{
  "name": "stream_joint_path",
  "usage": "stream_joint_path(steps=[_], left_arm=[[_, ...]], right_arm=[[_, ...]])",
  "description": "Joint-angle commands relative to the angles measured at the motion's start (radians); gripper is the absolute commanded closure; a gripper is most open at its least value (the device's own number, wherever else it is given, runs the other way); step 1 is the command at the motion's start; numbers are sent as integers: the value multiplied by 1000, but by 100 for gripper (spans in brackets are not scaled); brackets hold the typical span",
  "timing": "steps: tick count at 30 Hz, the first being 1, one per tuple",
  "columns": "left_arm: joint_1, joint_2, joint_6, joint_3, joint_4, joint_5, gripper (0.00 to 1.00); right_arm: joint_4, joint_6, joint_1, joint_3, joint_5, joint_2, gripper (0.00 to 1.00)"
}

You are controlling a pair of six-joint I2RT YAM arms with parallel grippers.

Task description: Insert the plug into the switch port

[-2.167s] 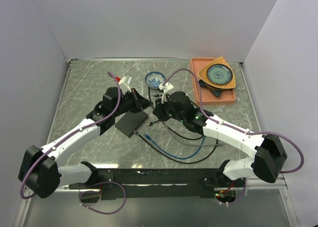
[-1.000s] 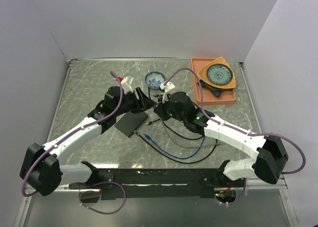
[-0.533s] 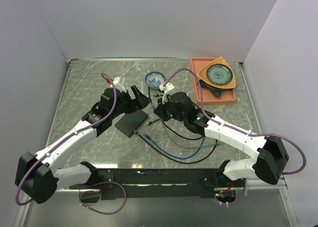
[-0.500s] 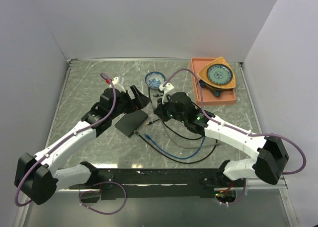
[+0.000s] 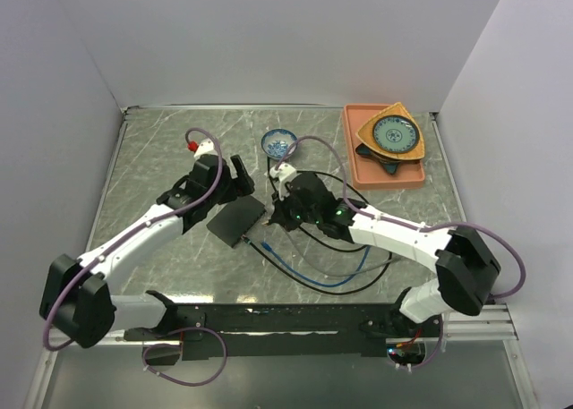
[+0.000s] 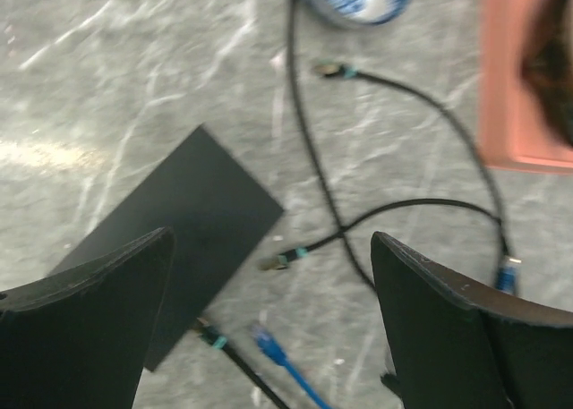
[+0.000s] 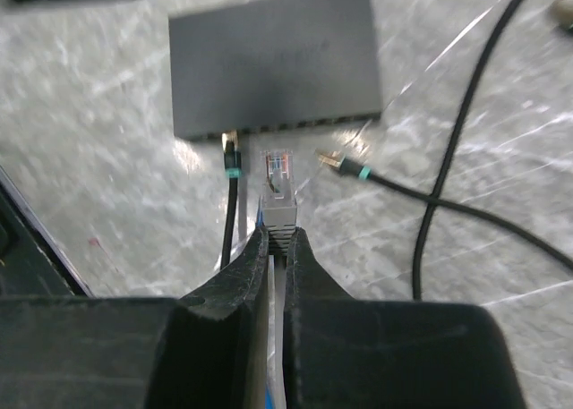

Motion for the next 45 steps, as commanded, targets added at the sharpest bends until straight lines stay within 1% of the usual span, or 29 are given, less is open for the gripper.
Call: stream_joint_path(steps=[1, 10, 16, 23, 29, 45], left_arm=[[46, 58, 28, 16, -2, 28, 4], [161, 113, 28, -64, 69, 145, 4], [231, 131, 28, -133, 164, 268, 4], [236, 234, 37, -125, 195, 314, 4], [236, 286, 34, -128, 222, 334, 4], [236, 289, 48, -127, 229, 358, 1]], right_arm=[[-21, -33, 31, 44, 10, 50, 100], [-81, -73, 94, 99, 63, 210, 100], [-119, -82, 123, 147, 114, 311, 100], [-133, -74, 123, 181, 123, 366, 100], [-158, -85, 121, 225, 146, 408, 100], [-194, -91, 121, 345, 165, 524, 100]])
